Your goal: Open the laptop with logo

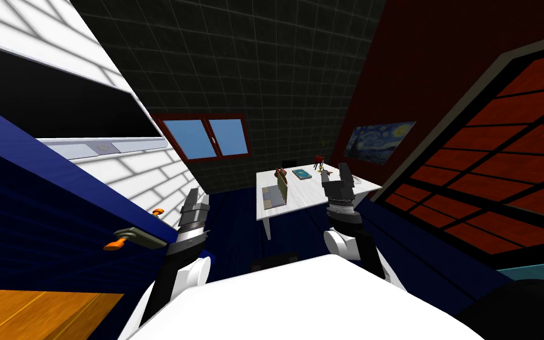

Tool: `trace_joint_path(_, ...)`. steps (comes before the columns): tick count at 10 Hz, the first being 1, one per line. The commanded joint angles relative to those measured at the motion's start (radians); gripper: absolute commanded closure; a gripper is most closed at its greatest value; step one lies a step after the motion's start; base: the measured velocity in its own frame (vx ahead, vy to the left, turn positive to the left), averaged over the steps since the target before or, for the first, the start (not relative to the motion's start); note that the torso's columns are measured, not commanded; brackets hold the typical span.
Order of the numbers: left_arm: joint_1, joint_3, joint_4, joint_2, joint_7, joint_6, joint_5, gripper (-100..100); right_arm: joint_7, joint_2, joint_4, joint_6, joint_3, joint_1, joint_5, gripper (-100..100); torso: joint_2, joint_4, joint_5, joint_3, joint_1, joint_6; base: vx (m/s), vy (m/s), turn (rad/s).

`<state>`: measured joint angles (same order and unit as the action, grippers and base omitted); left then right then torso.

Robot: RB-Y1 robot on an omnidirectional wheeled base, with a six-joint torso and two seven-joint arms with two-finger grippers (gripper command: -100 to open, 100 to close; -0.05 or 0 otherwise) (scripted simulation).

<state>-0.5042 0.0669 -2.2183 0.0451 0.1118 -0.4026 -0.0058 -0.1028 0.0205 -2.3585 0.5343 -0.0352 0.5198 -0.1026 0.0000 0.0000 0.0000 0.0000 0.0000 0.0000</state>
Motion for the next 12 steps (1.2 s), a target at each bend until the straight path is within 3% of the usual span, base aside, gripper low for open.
trace_joint_path(1,0.000,0.000,0.000,0.000,0.000,0.000,0.000,0,0.000,0.000,0.000,0.000,0.000,0.000,0.000,0,0.040,0.041,0.000,-0.082,0.000,0.000,0.000,0.000,0.000)
trace_joint_path(9,0.000,0.000,0.000,0.000,0.000,0.000,0.000,0,0.000,0.000,0.000,0.000,0.000,0.000,0.000,0,0.618,0.617,0.000,-1.234,0.000,0.000,0.000,0.000,0.000)
trace_joint_path(10,0.002,0.006,-0.001,0.030,0.003,0.015,-0.004,-100,0.000,0.000,0.000,0.000,0.000,0.000,0.000,0,0.691,0.691,0.000,-1.382,0.000,0.000,0.010,-0.042,-0.018)
trace_joint_path(12,0.007,0.019,-0.006,0.058,0.011,0.050,-0.013,-100,0.000,0.000,0.000,0.000,0.000,0.000,0.000,0,0.734,0.734,-0.001,-1.471,-0.004,0.000,0.031,-0.121,-0.034)
